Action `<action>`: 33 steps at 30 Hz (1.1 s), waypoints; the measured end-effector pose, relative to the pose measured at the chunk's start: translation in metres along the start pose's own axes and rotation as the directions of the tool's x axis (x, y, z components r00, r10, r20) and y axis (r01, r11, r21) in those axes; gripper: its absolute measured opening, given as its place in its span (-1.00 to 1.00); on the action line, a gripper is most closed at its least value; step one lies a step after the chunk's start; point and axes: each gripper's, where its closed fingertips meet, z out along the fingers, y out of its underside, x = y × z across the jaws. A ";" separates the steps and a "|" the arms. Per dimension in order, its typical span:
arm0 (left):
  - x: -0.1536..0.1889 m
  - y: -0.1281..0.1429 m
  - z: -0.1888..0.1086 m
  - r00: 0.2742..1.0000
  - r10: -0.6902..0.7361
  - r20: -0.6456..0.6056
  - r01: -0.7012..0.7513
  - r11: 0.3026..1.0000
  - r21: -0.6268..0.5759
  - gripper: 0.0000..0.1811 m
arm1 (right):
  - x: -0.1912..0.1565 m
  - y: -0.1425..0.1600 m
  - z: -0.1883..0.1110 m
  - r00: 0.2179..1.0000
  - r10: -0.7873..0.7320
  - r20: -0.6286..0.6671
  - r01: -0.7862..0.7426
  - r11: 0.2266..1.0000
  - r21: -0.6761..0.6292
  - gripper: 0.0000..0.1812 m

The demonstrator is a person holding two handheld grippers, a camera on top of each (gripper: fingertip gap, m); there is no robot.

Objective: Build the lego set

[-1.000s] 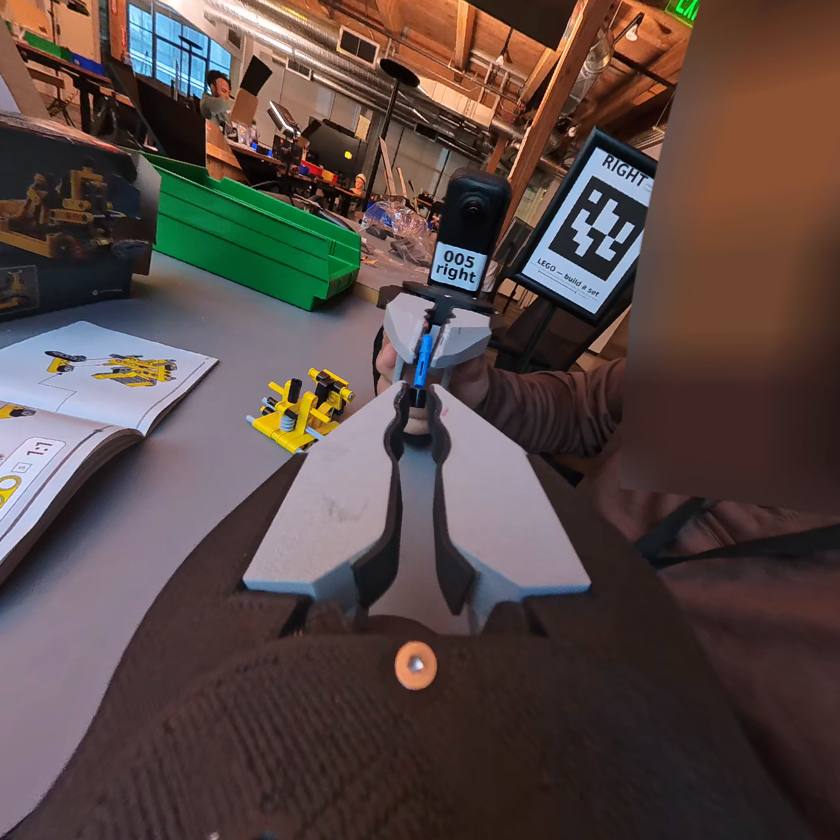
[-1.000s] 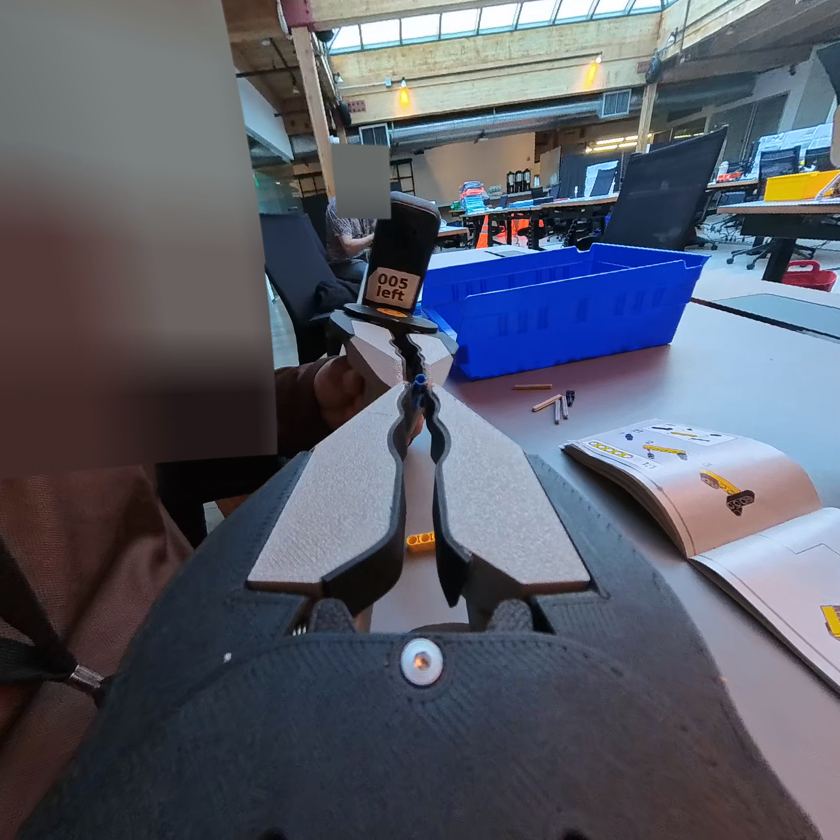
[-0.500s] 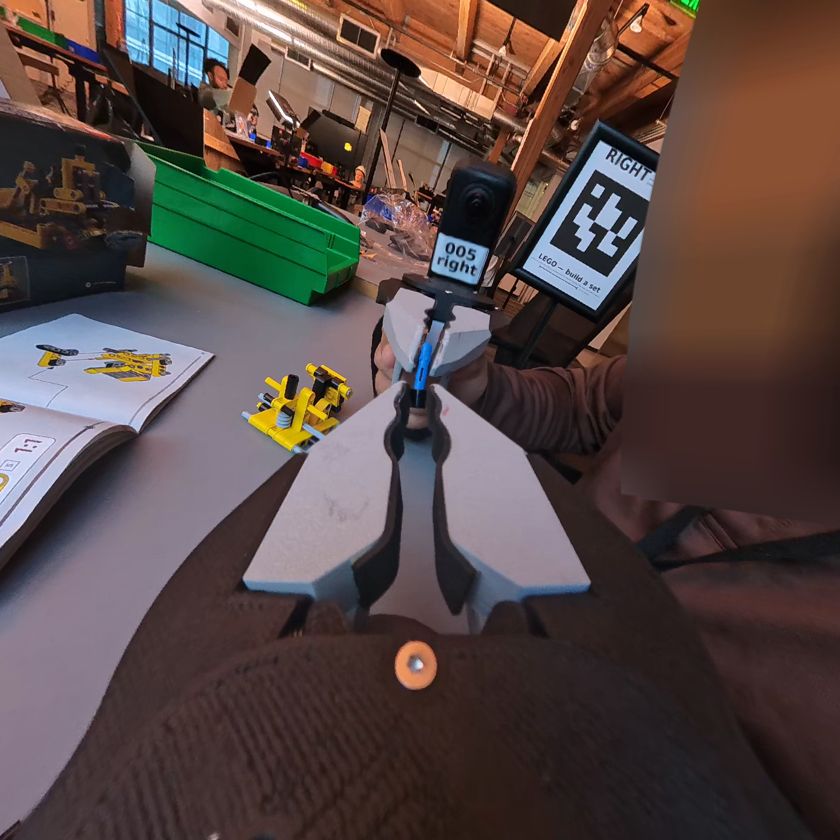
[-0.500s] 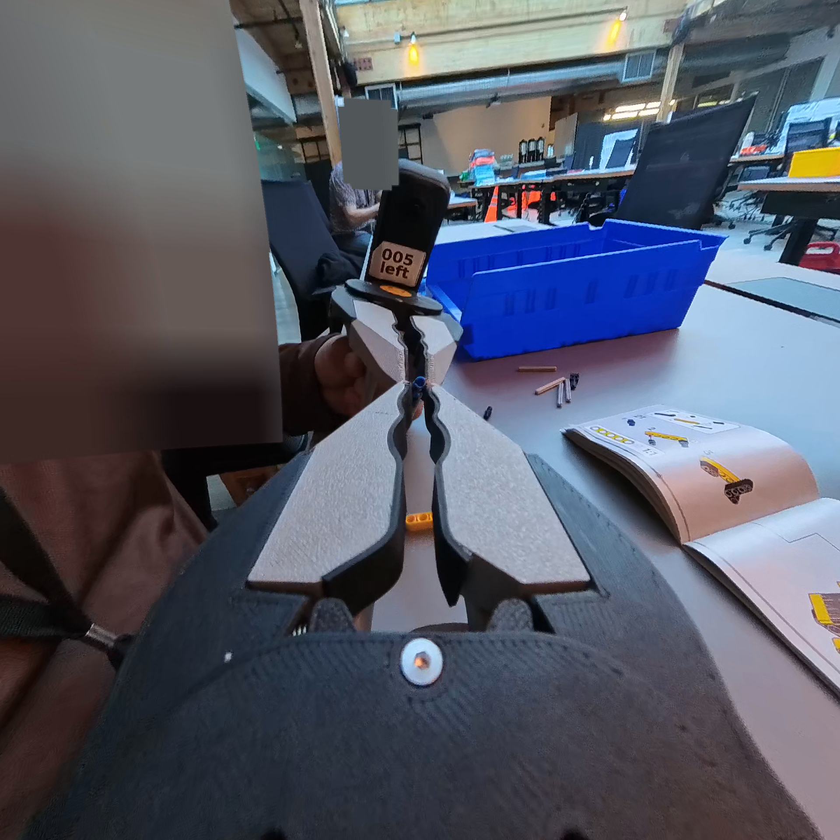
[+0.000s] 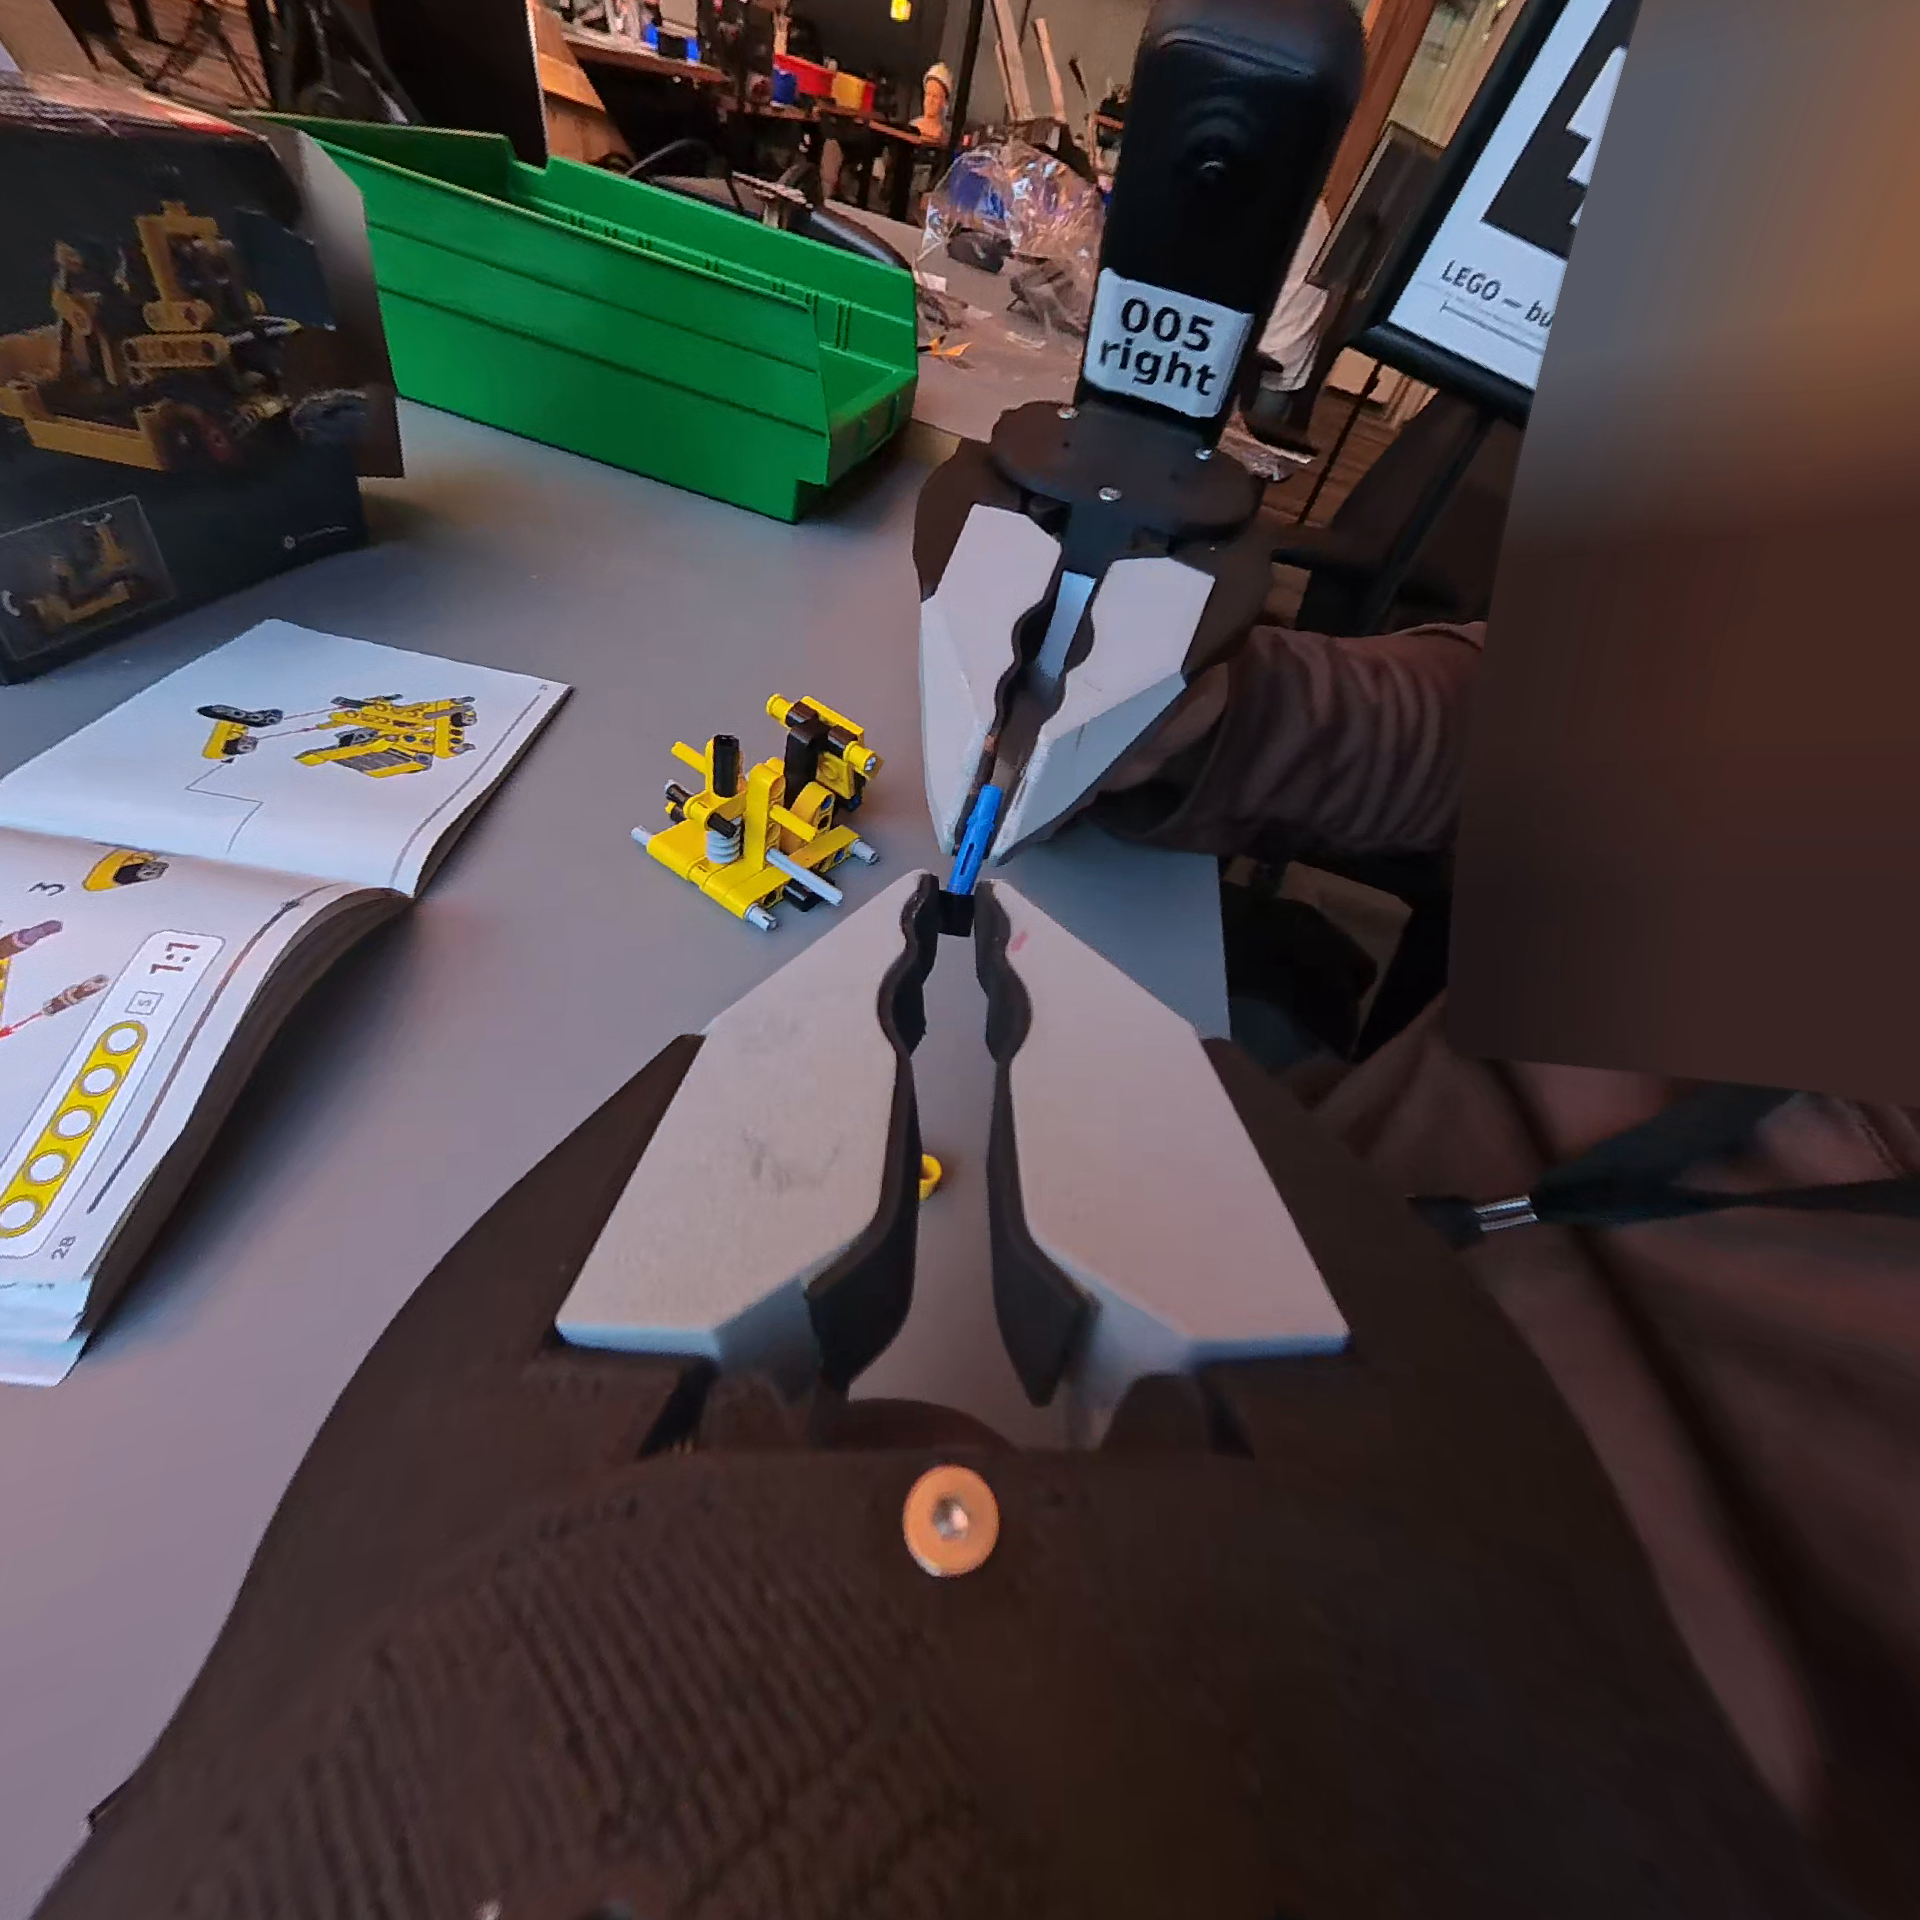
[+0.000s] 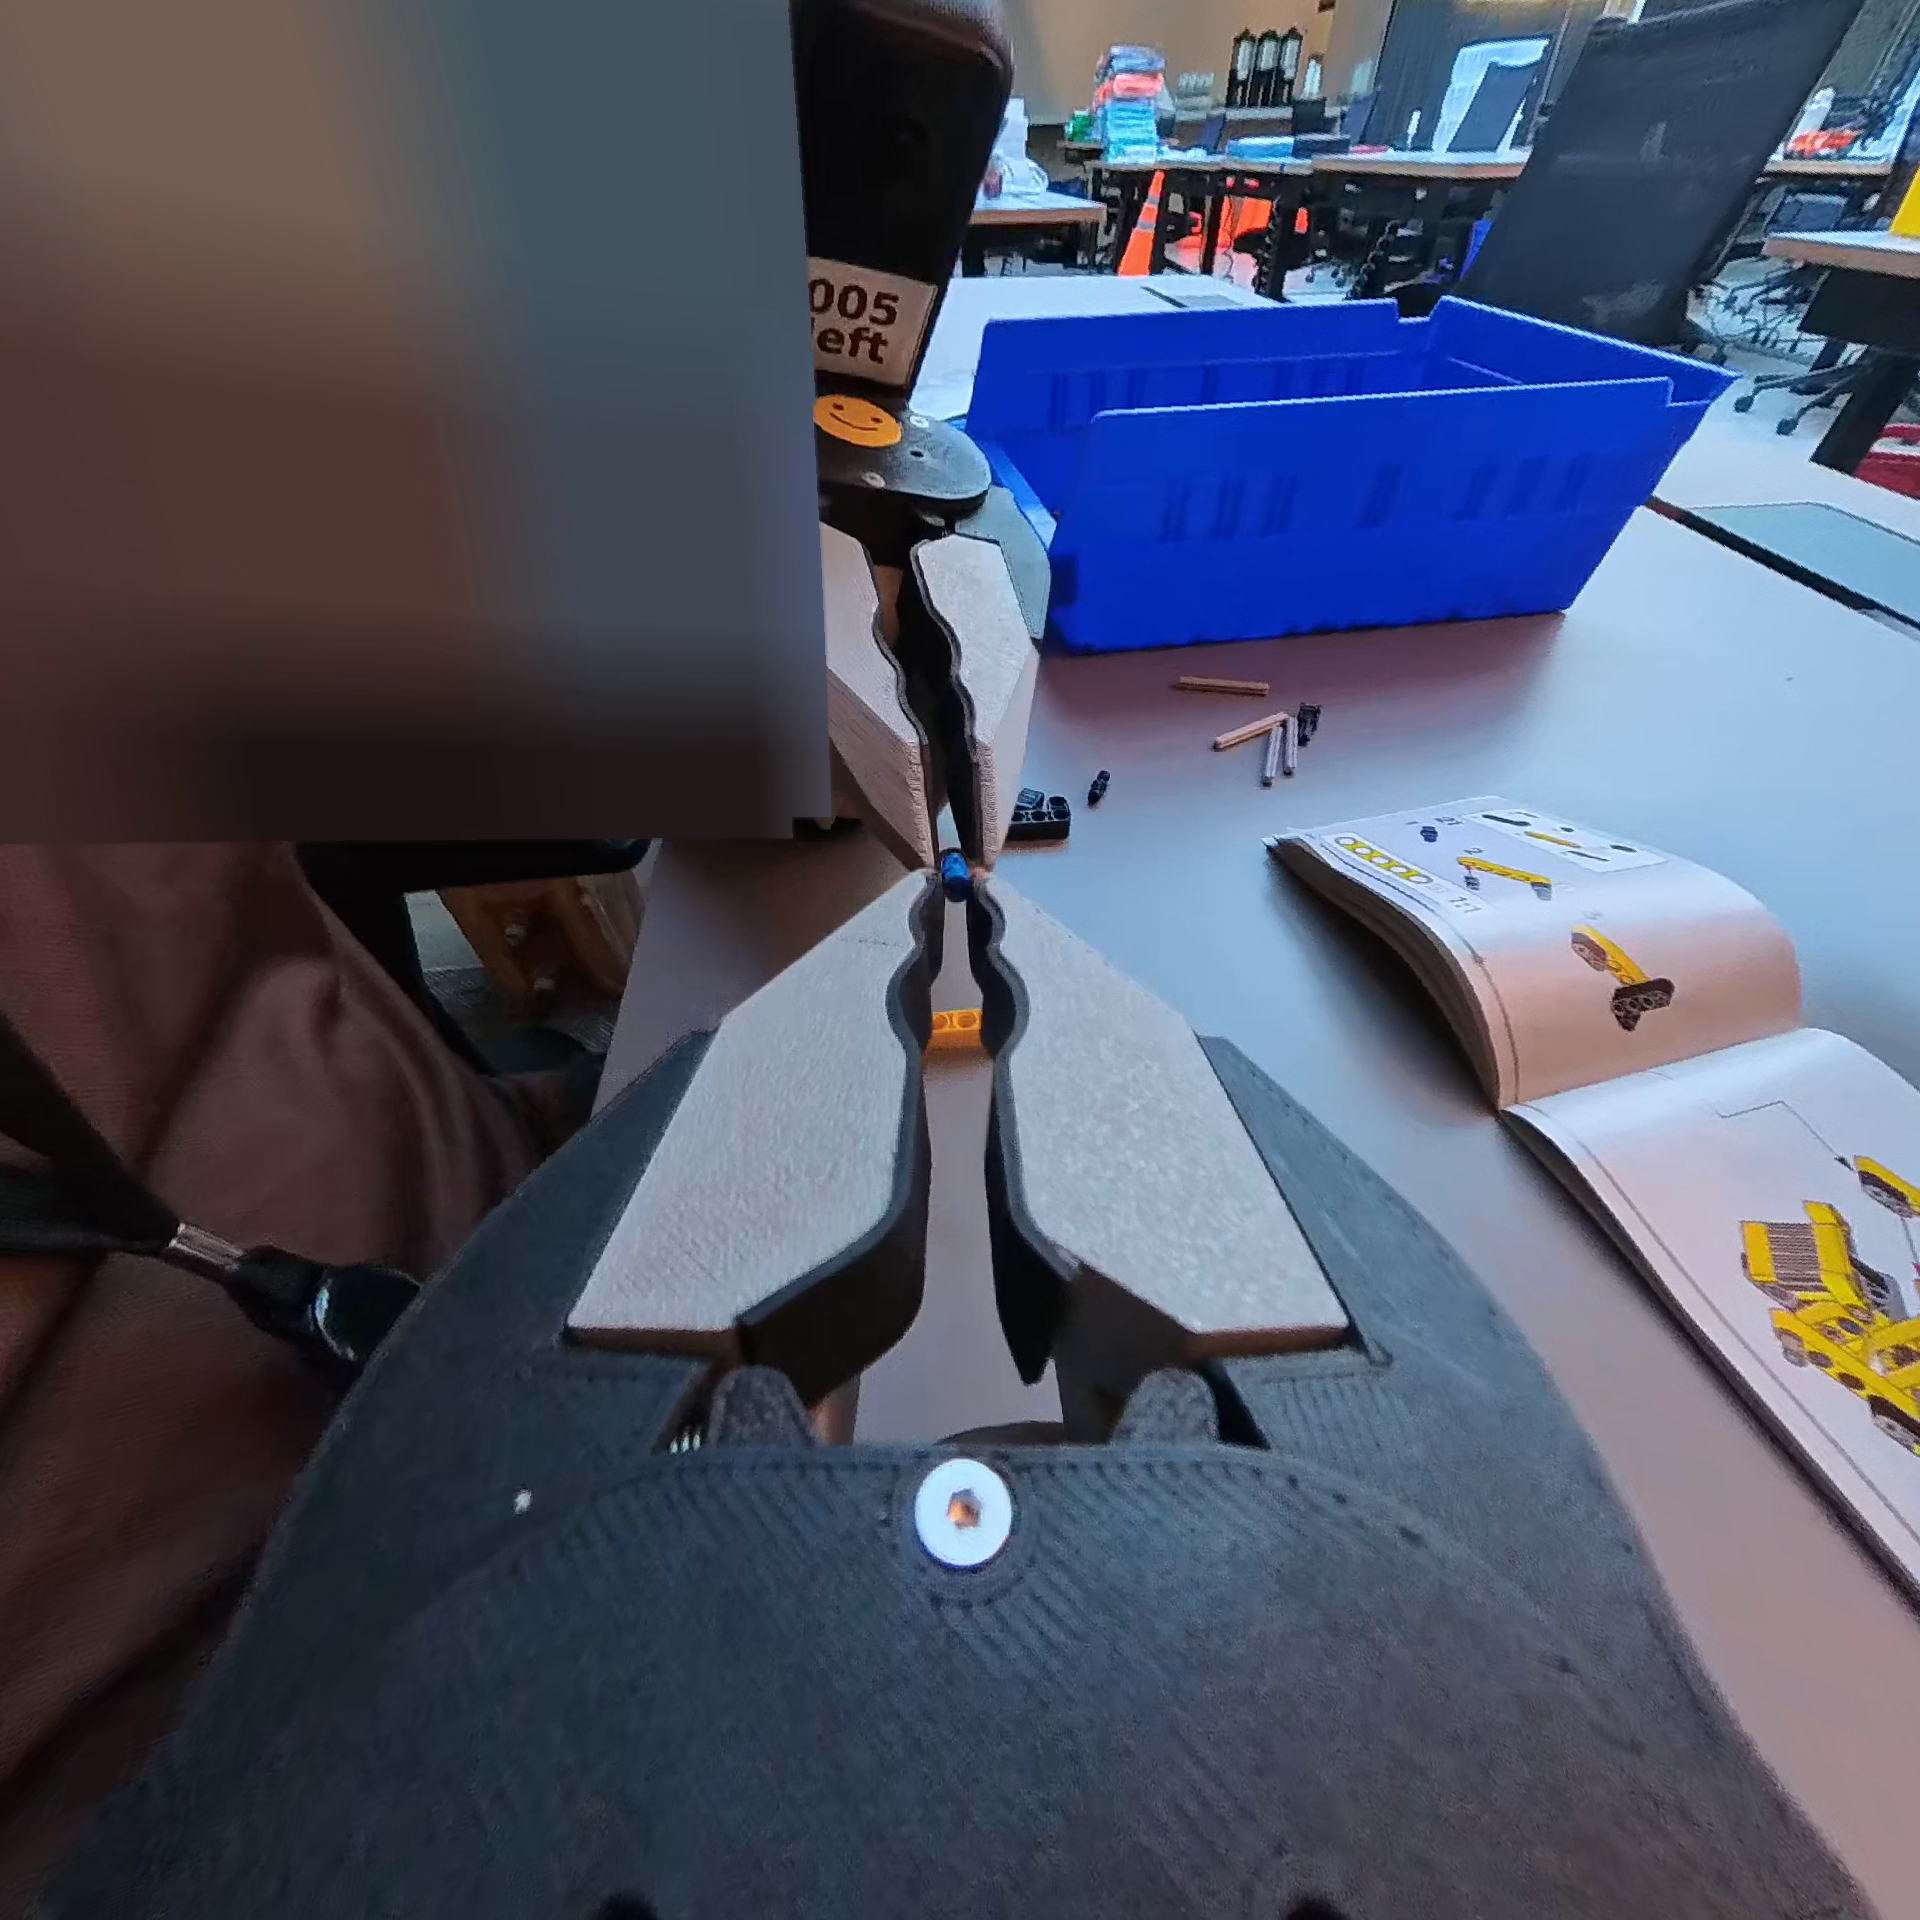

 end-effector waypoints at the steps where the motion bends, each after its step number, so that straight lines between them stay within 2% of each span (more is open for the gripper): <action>1: 0.000 0.001 0.000 1.000 0.002 0.006 -0.002 1.000 -0.004 -0.95 | 0.000 0.001 0.000 1.000 -0.006 -0.005 0.006 1.000 -0.005 -0.99; 14: 0.001 0.025 0.010 0.992 0.122 0.044 -0.112 0.976 -0.186 -0.96 | -0.007 0.017 0.007 0.995 -0.100 0.007 0.100 0.987 -0.129 -0.99; 26: -0.001 0.020 0.009 0.992 0.116 0.057 -0.107 0.983 -0.149 -0.96 | -0.004 0.015 0.003 0.995 -0.104 0.003 0.104 0.989 -0.103 -0.99; 33: -0.002 0.031 0.015 0.965 0.241 0.107 -0.209 0.947 -0.243 -0.96 | -0.005 0.026 0.003 0.982 -0.190 0.001 0.188 0.966 -0.177 -0.98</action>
